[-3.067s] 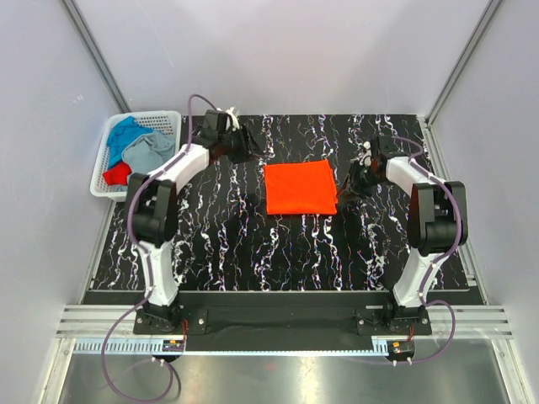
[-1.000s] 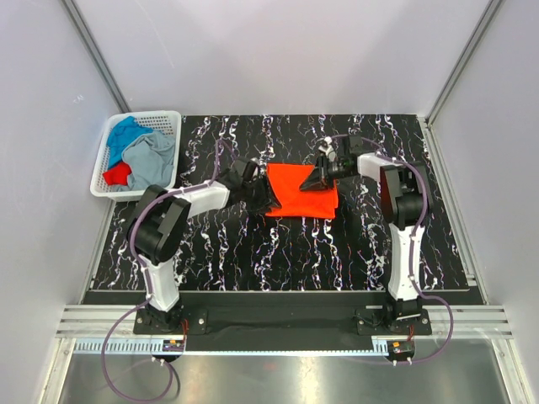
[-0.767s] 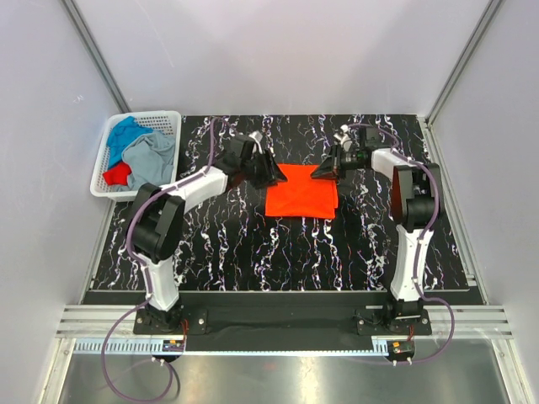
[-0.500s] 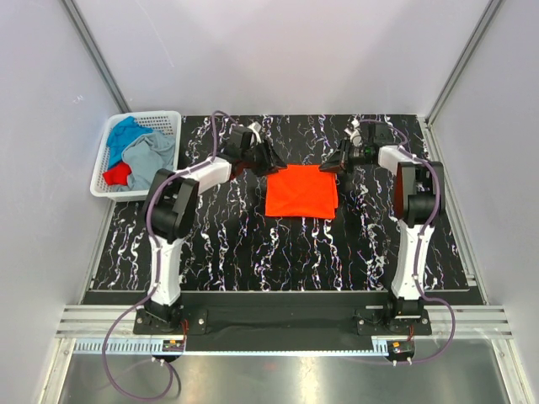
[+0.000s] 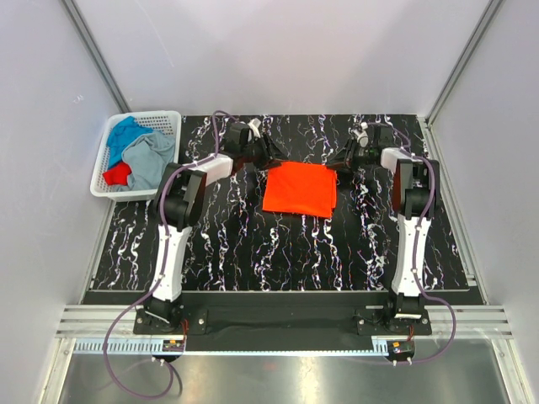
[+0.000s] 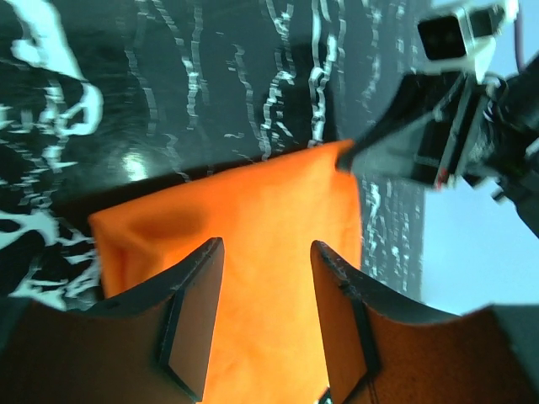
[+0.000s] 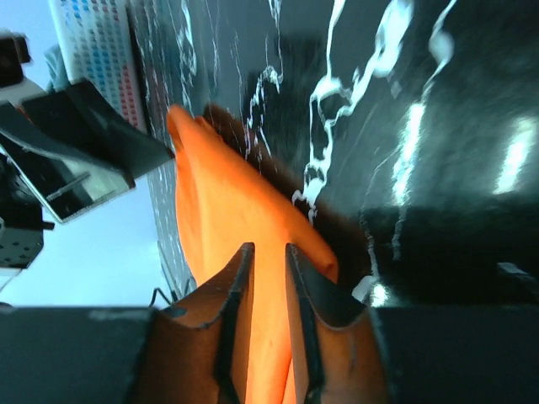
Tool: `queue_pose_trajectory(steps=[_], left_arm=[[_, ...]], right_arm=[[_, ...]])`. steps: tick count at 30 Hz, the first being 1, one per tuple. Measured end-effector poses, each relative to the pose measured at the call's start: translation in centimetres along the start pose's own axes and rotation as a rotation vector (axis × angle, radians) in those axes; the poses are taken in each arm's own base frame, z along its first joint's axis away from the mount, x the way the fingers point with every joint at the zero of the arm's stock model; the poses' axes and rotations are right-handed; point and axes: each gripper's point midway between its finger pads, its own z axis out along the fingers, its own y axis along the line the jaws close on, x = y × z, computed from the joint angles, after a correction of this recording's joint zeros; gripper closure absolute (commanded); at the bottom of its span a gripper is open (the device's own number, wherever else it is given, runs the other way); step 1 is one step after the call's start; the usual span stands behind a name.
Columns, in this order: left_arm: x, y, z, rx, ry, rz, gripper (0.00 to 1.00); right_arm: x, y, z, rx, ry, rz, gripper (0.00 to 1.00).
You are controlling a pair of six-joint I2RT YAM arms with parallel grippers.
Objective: Fold and stack the t-shirts
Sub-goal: Fold the tshirt
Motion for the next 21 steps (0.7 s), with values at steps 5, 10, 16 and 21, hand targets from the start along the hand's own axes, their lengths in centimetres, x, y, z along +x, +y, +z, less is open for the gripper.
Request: queue_pose_trajectory(steps=[5, 10, 16, 21], left_arm=[[0.0, -1.3, -1.2, 0.004, 0.014, 0.0, 0.47], [-1.3, -5.5, -5.8, -0.014, -0.007, 0.078, 0.47], [-0.7, -12.3, -15.4, 0.004, -0.089, 0.237, 0.46], [3.6, -13.9, -21.8, -0.007, -0.096, 0.334, 0.44]], right_arm=[[-3.0, 0.8, -1.6, -0.022, -0.067, -0.009, 0.52], [-4.0, 3.0, -2.6, -0.028, -0.102, -0.002, 0.35], [-2.3, 8.0, -6.5, 0.078, -0.156, -0.019, 0.04], [1.7, 13.0, -10.7, 0.178, -0.227, -0.109, 0.0]])
